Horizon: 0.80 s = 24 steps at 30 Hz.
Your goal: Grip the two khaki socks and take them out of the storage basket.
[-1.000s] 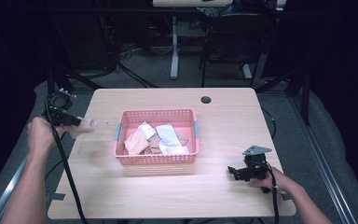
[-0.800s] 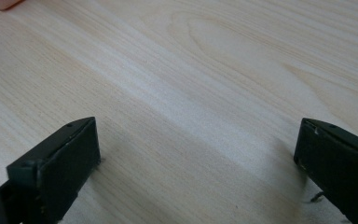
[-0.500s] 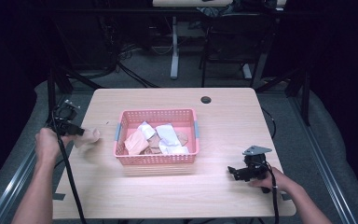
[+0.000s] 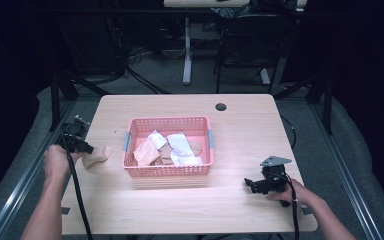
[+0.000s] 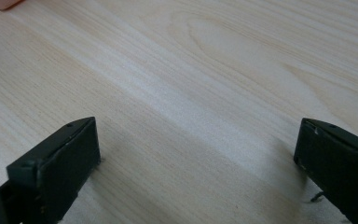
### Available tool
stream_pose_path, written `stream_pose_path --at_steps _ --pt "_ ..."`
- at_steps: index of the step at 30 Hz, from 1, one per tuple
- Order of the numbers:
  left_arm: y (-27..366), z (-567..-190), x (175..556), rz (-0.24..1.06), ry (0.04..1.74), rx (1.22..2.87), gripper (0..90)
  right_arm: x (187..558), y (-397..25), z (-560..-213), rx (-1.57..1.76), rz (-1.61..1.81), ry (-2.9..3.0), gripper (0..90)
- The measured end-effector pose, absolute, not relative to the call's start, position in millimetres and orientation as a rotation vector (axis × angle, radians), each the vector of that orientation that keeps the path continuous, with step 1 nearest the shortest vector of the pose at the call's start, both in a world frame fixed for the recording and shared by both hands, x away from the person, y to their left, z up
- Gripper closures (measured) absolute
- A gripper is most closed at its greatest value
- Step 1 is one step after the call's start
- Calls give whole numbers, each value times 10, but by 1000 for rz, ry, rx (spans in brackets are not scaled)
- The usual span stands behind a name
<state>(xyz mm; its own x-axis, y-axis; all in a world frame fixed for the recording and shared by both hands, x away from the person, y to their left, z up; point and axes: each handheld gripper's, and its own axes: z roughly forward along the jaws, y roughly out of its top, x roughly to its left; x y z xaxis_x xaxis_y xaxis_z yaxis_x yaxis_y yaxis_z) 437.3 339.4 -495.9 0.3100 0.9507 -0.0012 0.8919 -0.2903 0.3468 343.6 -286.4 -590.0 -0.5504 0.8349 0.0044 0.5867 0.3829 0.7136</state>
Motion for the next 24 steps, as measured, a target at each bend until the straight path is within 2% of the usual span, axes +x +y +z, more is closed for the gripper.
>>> stream_pose_path --at_steps 8,15,16,19,24 --pt "3370 -5089 4378 244 1689 2291 815 3436 -2864 -5900 1237 965 2291 0" --pt "3381 -5128 4352 214 1684 2281 565 3437 -2866 -5897 1235 960 2295 0" --pt "3382 -5120 4347 212 1686 2288 565 3437 -2866 -5897 1235 960 2295 0" --pt "3384 -5048 4315 240 1678 2268 386 3436 -2866 -5897 1235 960 2295 0" --pt "3358 -4828 4249 264 1610 2230 328 3437 -2866 -5898 1235 960 2294 0"
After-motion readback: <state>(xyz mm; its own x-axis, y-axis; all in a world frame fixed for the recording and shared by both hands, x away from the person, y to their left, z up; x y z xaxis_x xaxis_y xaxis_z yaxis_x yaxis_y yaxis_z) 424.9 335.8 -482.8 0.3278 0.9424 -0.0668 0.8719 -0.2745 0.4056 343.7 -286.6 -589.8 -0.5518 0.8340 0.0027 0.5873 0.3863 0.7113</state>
